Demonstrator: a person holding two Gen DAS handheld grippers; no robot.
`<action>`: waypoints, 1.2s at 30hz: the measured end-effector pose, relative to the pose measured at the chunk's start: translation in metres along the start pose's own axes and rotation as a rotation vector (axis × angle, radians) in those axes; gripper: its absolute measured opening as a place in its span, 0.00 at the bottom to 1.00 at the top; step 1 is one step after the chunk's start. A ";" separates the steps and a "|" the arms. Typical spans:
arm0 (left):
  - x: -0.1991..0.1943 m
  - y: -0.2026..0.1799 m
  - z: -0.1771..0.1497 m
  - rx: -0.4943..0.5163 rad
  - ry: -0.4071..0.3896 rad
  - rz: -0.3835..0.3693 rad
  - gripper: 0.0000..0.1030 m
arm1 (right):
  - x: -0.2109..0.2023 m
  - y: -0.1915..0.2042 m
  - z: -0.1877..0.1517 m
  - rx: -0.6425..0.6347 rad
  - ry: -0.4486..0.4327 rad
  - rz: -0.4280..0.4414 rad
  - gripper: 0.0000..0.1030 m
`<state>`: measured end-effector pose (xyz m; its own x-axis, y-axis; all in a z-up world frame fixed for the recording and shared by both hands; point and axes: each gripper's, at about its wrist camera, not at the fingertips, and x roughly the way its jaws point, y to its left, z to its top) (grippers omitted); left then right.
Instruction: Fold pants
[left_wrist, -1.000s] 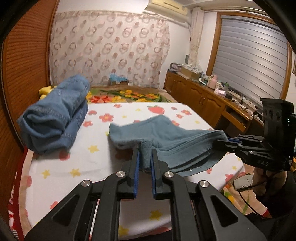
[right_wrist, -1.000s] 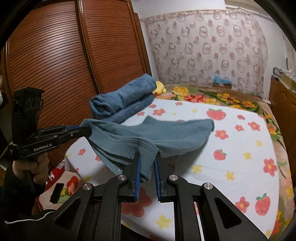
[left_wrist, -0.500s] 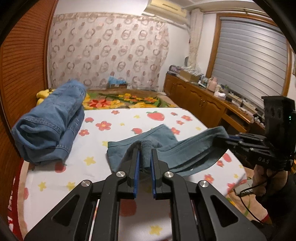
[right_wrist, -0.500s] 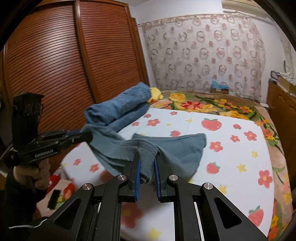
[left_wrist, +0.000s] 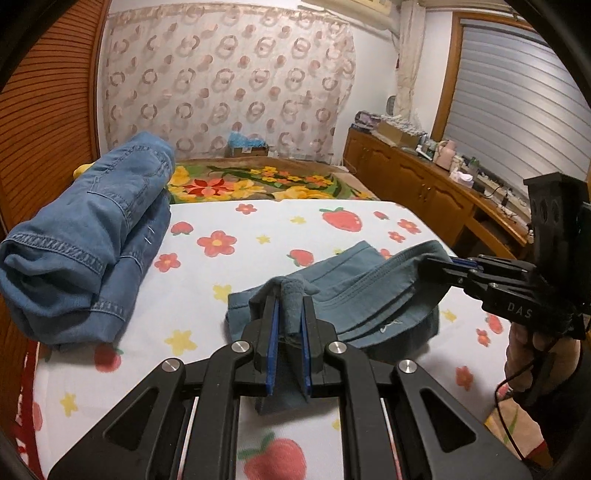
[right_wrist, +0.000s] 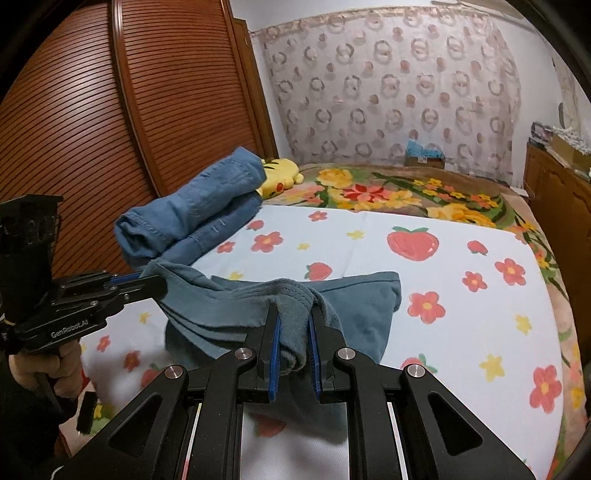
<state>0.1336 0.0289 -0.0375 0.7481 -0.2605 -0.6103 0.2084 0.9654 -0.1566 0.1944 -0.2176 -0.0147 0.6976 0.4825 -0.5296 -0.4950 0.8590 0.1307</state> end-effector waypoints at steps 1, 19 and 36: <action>0.003 0.001 0.001 0.003 0.004 0.004 0.11 | 0.005 -0.001 0.002 -0.001 0.006 -0.005 0.13; 0.020 0.010 -0.001 0.019 0.047 0.027 0.47 | 0.009 -0.010 0.002 -0.005 0.025 -0.025 0.40; 0.034 0.015 -0.031 0.080 0.138 0.054 0.48 | 0.021 -0.010 -0.023 -0.110 0.168 -0.047 0.45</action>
<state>0.1425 0.0348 -0.0841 0.6671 -0.1990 -0.7179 0.2236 0.9727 -0.0618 0.2022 -0.2198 -0.0463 0.6299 0.3990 -0.6663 -0.5234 0.8519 0.0153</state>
